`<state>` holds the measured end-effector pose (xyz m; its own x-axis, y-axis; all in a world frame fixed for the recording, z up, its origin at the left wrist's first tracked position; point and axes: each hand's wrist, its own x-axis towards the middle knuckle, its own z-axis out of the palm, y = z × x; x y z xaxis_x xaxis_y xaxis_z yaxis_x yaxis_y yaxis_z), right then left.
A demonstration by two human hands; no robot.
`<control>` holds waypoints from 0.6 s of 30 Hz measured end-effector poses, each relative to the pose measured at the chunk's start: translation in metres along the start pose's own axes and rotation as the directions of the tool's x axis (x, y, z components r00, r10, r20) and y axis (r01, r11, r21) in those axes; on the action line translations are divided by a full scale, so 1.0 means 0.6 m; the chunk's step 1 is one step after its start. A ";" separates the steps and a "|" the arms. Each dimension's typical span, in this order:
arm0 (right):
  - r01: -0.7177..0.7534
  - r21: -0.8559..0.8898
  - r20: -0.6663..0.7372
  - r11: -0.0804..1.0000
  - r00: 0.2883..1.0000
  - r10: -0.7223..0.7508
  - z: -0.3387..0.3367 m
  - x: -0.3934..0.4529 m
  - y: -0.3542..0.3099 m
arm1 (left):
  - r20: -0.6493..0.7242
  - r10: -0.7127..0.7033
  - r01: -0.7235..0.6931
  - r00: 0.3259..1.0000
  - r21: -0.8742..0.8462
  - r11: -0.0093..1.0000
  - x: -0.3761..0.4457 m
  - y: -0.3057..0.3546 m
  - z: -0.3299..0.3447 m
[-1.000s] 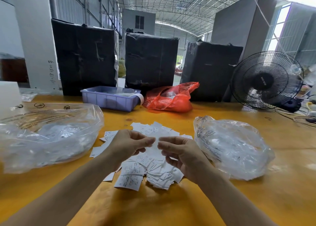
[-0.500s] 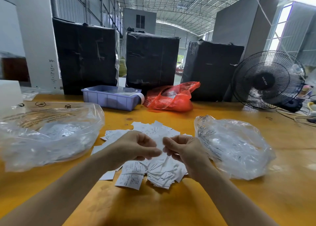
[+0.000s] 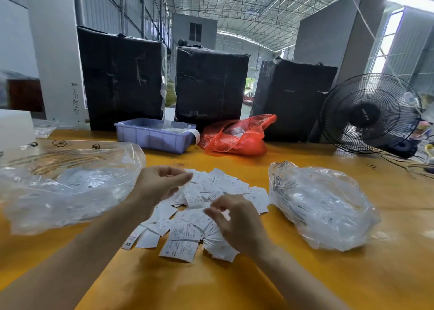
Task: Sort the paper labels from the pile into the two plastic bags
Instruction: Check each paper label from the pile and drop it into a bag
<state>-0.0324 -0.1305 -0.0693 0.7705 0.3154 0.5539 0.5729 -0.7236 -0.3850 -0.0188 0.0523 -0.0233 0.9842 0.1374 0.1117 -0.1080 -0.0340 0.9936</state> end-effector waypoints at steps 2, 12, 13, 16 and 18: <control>0.016 -0.114 0.065 0.993 0.998 -0.009 0.022 0.005 -0.009 | -0.047 -0.009 0.007 0.999 -0.032 0.999 0.004 -0.005 -0.003; -0.265 0.025 0.087 0.964 0.961 0.262 0.026 0.017 -0.002 | 0.007 -0.006 0.006 1.000 -0.001 1.000 0.006 -0.020 0.003; -0.267 0.040 0.062 0.963 0.963 0.264 0.022 0.018 -0.001 | 0.018 -0.005 0.005 1.000 -0.006 1.000 0.005 -0.020 0.004; -0.262 0.074 0.003 0.962 0.965 0.263 0.007 0.014 0.007 | 0.050 -0.029 0.030 0.998 -0.022 0.999 -0.001 -0.020 0.010; -0.286 0.086 -0.007 0.954 0.958 0.287 -0.005 0.012 0.015 | 0.081 -0.050 0.052 0.995 -0.024 0.998 -0.006 -0.018 0.015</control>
<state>-0.0224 -0.1366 -0.0663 0.9007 0.0898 0.4250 0.3505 -0.7282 -0.5889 -0.0200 0.0430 -0.0346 0.9965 0.0582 0.0596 -0.0595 -0.0034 0.9982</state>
